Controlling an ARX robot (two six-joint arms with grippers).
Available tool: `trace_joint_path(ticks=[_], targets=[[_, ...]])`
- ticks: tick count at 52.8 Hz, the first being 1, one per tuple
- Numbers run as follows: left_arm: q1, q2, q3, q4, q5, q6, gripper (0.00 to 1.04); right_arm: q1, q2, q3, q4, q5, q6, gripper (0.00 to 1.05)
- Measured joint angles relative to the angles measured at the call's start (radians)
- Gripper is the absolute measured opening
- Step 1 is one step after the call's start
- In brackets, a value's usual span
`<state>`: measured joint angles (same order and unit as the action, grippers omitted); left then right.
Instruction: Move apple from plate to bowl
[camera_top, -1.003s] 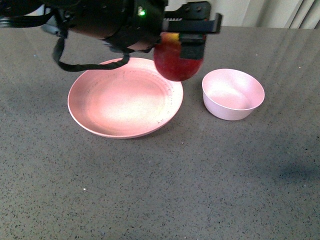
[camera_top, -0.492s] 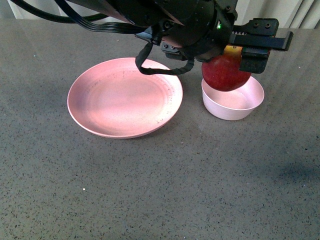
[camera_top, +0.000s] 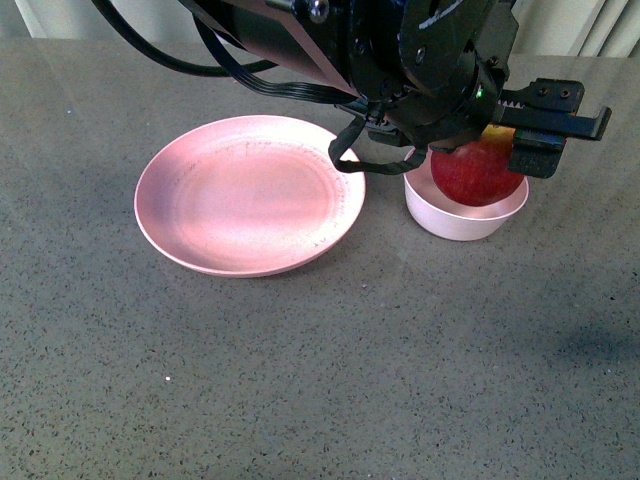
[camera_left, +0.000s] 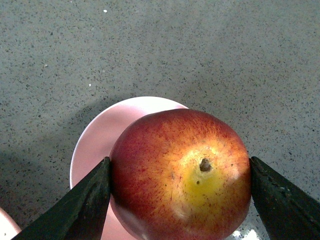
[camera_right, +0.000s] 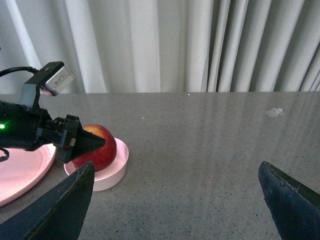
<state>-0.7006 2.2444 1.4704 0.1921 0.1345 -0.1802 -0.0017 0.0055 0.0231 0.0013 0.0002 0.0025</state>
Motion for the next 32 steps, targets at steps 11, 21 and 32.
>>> trace_joint_path(ticks=[11, 21, 32], targets=[[0.0, 0.042, 0.042, -0.016, 0.0, 0.0, 0.71, 0.0, 0.0, 0.0, 0.0, 0.0, 0.0, 0.96], [0.0, 0.055, 0.059, -0.022, 0.004, 0.0, 0.98, 0.0, 0.0, 0.0, 0.0, 0.0, 0.0, 0.96], [0.01, 0.054, 0.057, -0.004, 0.003, -0.009, 0.96, 0.0, 0.0, 0.0, 0.0, 0.0, 0.0, 0.96]])
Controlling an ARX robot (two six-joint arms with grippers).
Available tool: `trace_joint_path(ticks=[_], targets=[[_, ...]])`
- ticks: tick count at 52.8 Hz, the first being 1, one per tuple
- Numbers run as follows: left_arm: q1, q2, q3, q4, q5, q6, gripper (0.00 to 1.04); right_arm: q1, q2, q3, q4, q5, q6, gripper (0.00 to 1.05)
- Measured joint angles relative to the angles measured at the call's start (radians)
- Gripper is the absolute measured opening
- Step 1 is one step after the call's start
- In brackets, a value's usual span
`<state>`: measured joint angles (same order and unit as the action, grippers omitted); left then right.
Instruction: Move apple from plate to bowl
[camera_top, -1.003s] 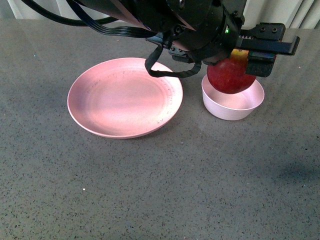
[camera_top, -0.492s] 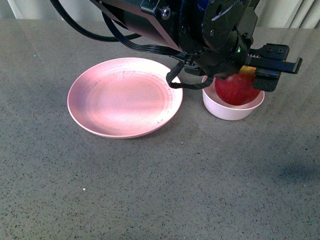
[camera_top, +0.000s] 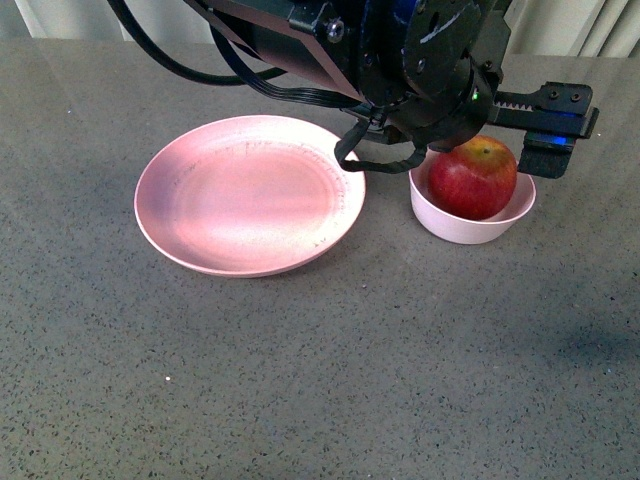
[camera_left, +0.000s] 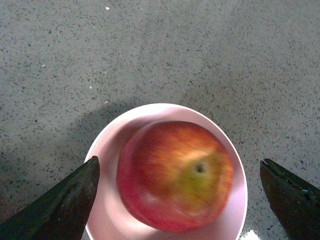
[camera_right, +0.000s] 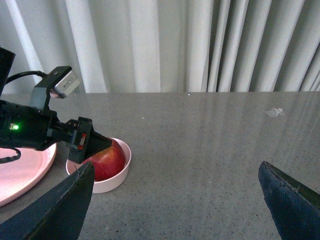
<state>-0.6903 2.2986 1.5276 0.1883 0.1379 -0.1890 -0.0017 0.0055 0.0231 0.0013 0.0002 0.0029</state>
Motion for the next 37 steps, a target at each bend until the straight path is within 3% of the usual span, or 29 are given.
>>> trace_joint_path(ticks=[17, 30, 33, 37], targets=[[0.08, -0.158, -0.163, 0.145, 0.0, -0.085, 0.96, 0.0, 0.0, 0.0, 0.0, 0.0, 0.0, 0.96], [0.214, -0.303, -0.325, 0.217, -0.027, -0.095, 0.96, 0.0, 0.0, 0.0, 0.0, 0.0, 0.0, 0.96], [0.235, -0.322, -0.443, 0.468, -0.288, -0.01, 0.85, 0.0, 0.0, 0.0, 0.0, -0.003, 0.0, 0.96], [0.286, -0.402, -0.643, 0.739, -0.46, 0.093, 0.71, 0.0, 0.0, 0.0, 0.0, -0.003, 0.0, 0.96]])
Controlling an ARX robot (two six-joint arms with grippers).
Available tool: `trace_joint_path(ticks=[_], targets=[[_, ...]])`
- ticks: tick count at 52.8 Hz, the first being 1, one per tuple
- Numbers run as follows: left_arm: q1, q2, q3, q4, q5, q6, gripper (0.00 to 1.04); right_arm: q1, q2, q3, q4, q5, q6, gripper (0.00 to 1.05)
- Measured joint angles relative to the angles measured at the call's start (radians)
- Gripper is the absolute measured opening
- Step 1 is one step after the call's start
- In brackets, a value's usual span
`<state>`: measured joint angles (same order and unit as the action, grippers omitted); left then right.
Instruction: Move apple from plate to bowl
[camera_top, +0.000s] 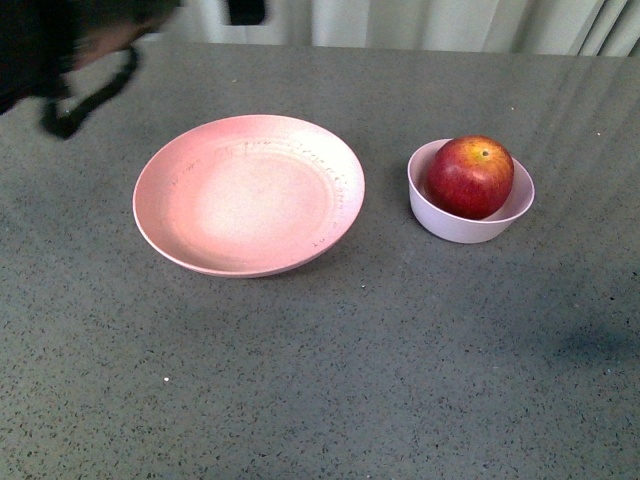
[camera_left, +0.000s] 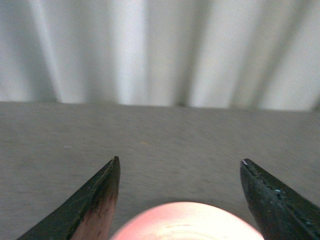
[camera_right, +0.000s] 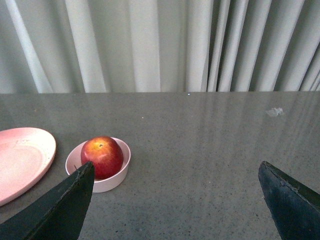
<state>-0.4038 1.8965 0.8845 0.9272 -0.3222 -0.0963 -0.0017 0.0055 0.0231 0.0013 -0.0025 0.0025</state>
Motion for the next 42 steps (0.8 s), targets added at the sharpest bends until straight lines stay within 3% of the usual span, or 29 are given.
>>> trace_joint_path(ticks=[5, 12, 23, 42], targets=[[0.068, -0.127, -0.174, 0.14, -0.003, 0.044, 0.56, 0.0, 0.0, 0.0, 0.0, 0.003, 0.0, 0.96], [0.128, -0.257, -0.351, 0.222, 0.043, 0.07, 0.35, 0.0, 0.0, 0.0, 0.0, 0.001, 0.0, 0.96], [0.186, -0.352, -0.539, 0.245, 0.114, 0.08, 0.03, 0.0, 0.0, 0.0, 0.0, 0.0, 0.0, 0.96], [0.29, -0.697, -0.755, 0.13, 0.216, 0.085, 0.02, 0.0, 0.0, 0.0, 0.0, 0.003, 0.0, 0.96]])
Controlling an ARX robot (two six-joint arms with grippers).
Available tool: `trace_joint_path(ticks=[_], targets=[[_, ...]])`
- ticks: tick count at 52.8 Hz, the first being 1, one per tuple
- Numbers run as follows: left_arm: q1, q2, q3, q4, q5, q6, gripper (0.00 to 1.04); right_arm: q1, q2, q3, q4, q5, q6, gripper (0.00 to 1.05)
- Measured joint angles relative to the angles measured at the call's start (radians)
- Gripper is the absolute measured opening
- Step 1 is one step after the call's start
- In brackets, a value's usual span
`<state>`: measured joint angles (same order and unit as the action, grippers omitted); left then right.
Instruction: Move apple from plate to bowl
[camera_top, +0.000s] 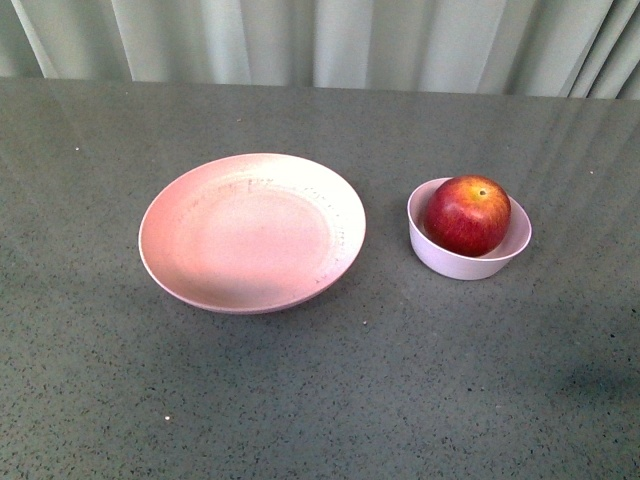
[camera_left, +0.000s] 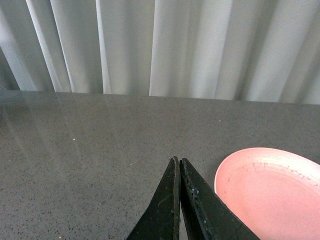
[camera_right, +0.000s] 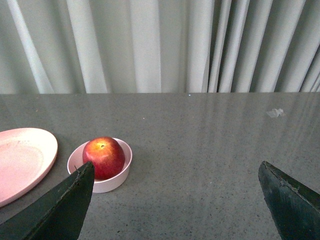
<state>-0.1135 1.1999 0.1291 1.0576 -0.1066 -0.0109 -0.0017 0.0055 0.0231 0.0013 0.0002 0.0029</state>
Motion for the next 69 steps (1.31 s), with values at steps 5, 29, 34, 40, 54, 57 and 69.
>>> trace_joint_path(ticks=[5, 29, 34, 40, 54, 57, 69], targets=[[0.019, -0.099, -0.036, -0.063, 0.019, 0.0, 0.02, 0.0, 0.0, 0.0, 0.0, 0.0, 0.0, 0.96], [0.109, -0.488, -0.114, -0.373, 0.107, 0.001, 0.02, 0.0, 0.0, 0.0, 0.0, 0.0, 0.0, 0.96], [0.11, -0.56, -0.114, -0.437, 0.107, 0.001, 0.02, 0.0, 0.0, 0.0, 0.0, 0.0, 0.0, 0.96], [0.11, -0.645, -0.114, -0.513, 0.107, 0.001, 0.02, 0.0, 0.0, 0.0, 0.0, 0.0, 0.0, 0.96], [0.11, -0.774, -0.114, -0.635, 0.107, 0.001, 0.02, 0.0, 0.0, 0.0, 0.0, 0.0, 0.0, 0.96], [0.11, -0.798, -0.114, -0.657, 0.107, 0.001, 0.02, 0.0, 0.0, 0.0, 0.0, 0.0, 0.0, 0.96], [0.11, -0.913, -0.114, -0.77, 0.107, 0.001, 0.02, 0.0, 0.0, 0.0, 0.0, 0.0, 0.0, 0.96]])
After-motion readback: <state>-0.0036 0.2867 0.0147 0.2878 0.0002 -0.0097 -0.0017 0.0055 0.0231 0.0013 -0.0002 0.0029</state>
